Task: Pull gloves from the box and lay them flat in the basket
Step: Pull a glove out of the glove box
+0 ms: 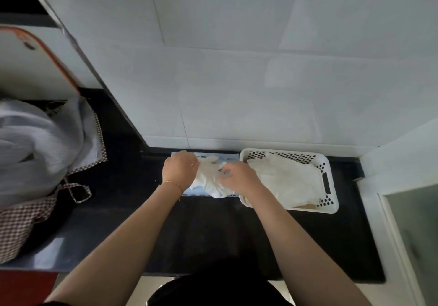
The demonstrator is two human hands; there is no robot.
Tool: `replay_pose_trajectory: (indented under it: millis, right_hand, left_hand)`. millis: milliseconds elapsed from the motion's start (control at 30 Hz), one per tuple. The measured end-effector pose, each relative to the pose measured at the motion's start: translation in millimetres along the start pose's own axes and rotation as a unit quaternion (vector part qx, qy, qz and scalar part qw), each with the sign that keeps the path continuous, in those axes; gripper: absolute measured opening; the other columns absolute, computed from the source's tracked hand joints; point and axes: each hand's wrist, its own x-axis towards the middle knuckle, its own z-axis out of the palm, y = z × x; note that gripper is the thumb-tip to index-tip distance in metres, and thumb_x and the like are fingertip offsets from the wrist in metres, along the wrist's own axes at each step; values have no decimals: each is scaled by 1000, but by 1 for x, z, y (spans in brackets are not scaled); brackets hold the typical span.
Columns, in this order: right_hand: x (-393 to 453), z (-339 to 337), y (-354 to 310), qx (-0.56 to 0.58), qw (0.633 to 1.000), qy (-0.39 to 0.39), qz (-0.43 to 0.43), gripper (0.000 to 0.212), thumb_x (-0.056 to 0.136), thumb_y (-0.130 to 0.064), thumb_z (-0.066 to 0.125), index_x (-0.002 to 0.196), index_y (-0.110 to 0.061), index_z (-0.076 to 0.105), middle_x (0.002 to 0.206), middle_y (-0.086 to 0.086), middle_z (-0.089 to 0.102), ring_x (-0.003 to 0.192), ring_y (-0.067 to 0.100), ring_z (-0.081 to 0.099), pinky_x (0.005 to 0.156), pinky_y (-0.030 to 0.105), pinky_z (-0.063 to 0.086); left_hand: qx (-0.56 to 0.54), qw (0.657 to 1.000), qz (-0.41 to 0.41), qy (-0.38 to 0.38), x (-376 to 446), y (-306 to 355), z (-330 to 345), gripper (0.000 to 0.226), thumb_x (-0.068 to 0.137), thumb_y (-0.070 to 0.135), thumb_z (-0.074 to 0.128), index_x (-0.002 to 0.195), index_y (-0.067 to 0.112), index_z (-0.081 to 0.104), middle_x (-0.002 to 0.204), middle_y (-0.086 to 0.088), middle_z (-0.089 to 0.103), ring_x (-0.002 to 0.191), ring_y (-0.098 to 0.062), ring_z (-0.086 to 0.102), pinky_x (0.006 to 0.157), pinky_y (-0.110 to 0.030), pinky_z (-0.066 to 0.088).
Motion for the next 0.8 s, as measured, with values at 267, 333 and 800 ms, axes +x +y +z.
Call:
replay_pose_trajectory:
  millis: [267,333,800]
  right_hand:
    - [3,1,-19,14,997,79,3,12,92,-20,52,83,-19,60,82,-6,62,79,18,58,70,32,47]
    - [2,-4,-22,30,994,108,6,16,94,-21,50,88,-14,64,86,-1,65,82,20,59,72,34,49]
    - [-13,-50,-42,454,871,173,78,19,92,-8,46,96,-14,64,87,2,65,72,15,61,67,27,51]
  left_hand:
    - [-163,983,11,82,8,2,-37,24,98,27,53,90,11,70,90,1,63,81,-18,58,73,-31,48]
    - [-203,975,13,94,6,5,-45,15,95,25,60,91,15,71,89,5,64,79,-13,57,72,-24,44]
    - [-520,851,-55,48,10,57,-94,22,91,17,46,72,8,54,72,0,49,65,-15,41,54,-21,34]
